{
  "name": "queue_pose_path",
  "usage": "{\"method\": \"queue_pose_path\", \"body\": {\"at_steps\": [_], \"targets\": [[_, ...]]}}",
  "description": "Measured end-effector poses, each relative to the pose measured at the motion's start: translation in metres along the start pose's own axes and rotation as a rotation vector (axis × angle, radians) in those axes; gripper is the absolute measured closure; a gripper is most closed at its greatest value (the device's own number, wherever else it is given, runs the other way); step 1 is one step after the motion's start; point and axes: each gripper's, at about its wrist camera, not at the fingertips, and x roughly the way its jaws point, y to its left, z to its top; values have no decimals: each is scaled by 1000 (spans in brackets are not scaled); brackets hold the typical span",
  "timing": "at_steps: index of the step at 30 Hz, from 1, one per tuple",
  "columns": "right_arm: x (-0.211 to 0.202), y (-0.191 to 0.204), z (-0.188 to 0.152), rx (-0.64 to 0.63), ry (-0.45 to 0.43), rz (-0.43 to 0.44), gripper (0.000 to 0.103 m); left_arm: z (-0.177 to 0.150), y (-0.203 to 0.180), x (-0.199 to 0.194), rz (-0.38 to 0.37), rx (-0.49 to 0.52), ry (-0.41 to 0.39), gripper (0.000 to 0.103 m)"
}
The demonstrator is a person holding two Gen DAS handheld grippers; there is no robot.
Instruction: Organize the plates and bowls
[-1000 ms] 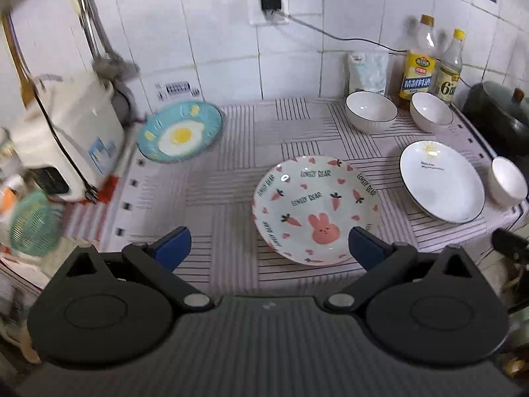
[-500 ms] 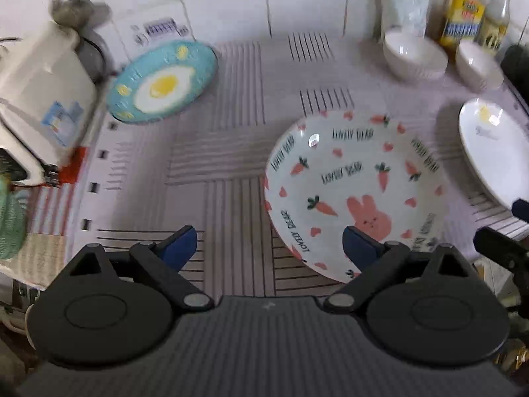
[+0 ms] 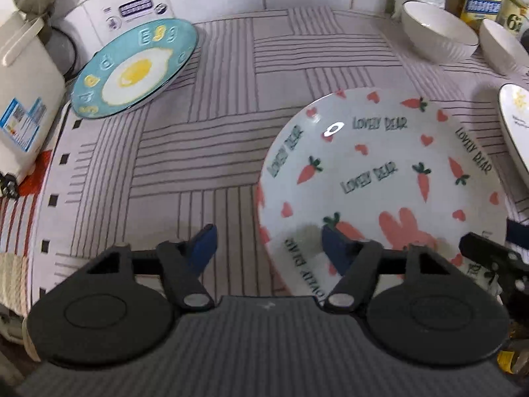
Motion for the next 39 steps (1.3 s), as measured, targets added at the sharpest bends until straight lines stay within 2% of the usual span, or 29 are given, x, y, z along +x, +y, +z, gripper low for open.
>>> {"method": "queue_pose_path", "body": {"at_steps": [2,3,4,5,8,12,14,18,21,27,31,39], "targets": [[2,-3,1,15,0,26,79,1,1,0,-22,-1,-9,57],[3,-3,2,27,4,50,79,1,2,0,-39,-11,-7,60],[3,-3,2,36,6,47,79,1,4,1,-62,-19,-6,68],[4,-1,2,34,5,42,79,1,5,1,-82,-24,-5,70],[6,0,1,31,-1,36,79,3,6,1,-84,-19,2,71],[12,-8,0,85,-12,76,79,3,8,4,-95,-30,-1,70],[14,-8,2,80,-13,79,79,6,7,7,-86,-22,-11,64],[16,-9,4,68,-9,83,78,14,6,10,-83,-45,7,66],[15,-7,6,30,3,85,78,15,8,9,-80,-46,30,72],[12,-11,14,29,21,96,79,18,11,7,-116,-68,84,72],[10,-10,21,-3,13,100,79,22,12,6,-124,-69,77,72],[22,-2,47,-21,-26,110,79,62,21,12,-104,-42,46,72]]}}
